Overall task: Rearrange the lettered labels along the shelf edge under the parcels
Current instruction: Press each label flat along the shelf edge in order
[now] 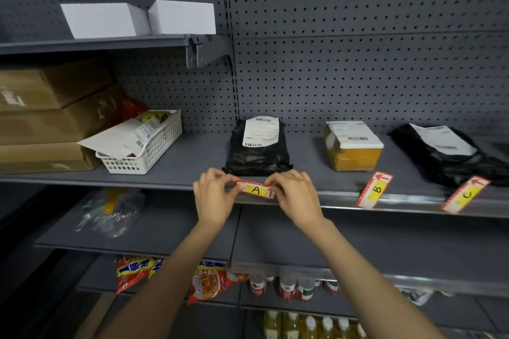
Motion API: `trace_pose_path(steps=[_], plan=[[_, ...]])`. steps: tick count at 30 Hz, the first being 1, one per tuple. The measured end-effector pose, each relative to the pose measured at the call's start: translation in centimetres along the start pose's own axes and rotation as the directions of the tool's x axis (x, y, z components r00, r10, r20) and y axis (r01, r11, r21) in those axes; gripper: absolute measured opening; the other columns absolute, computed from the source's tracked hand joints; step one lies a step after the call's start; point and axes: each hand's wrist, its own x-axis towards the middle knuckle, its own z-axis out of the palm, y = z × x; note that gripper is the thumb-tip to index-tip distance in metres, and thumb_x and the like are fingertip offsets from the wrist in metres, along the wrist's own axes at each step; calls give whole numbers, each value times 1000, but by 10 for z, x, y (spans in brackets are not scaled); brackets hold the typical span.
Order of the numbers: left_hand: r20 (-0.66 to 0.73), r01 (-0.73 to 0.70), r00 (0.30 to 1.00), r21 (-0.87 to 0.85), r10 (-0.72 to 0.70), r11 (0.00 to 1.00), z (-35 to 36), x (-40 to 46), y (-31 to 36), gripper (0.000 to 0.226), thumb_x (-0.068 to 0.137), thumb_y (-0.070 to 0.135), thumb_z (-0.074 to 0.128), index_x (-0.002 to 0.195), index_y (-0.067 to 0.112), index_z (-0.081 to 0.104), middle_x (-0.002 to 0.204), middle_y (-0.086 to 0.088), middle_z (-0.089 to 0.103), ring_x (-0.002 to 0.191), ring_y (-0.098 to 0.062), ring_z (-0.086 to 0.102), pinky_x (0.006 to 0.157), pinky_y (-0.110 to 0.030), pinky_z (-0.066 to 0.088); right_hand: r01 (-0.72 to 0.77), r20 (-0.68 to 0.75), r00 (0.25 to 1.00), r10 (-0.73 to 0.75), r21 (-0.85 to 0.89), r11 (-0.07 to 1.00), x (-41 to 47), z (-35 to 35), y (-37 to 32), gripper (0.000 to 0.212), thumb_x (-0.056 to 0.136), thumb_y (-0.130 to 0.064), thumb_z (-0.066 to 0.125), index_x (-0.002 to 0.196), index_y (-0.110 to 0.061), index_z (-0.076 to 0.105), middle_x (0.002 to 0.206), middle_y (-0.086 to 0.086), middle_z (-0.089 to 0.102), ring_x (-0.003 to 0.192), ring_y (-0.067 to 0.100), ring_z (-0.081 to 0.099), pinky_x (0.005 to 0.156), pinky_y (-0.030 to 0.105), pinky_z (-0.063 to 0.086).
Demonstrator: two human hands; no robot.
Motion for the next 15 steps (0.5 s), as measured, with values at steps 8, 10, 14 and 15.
trace_pose_path(steps=[8,10,14,15], plan=[[58,-150,987,51,147,987,-4,-2,0,10,79,22,70,88,16,70,84,-3,70,84,-24,55,77,-34,31,10,-12,1000,-11,-55,998,0,-4,-4,17,83,-10,62,92,-22,70,85,2,71,93,23,56,81,30,33],[48,-164,986,30,162,986,-6,-3,-3,12,77,18,71,87,21,67,81,1,69,83,-22,56,77,-33,33,17,6,1000,-17,-94,995,1,-2,-4,20,81,-9,62,92,-24,70,85,1,72,94,23,55,80,28,29],[65,-241,969,26,239,970,-11,-5,-9,14,77,16,71,89,23,68,88,4,68,85,-20,56,78,-31,32,4,29,1000,-1,-111,994,2,2,-4,17,80,-11,65,90,-24,72,93,1,66,97,24,53,80,29,31],[74,-257,964,41,254,965,-10,-5,-11,14,78,16,71,89,23,69,89,3,68,85,-21,56,78,-31,32,-13,16,1000,15,-93,996,2,4,-3,15,80,-13,67,88,-24,73,96,1,62,97,24,53,80,29,31]])
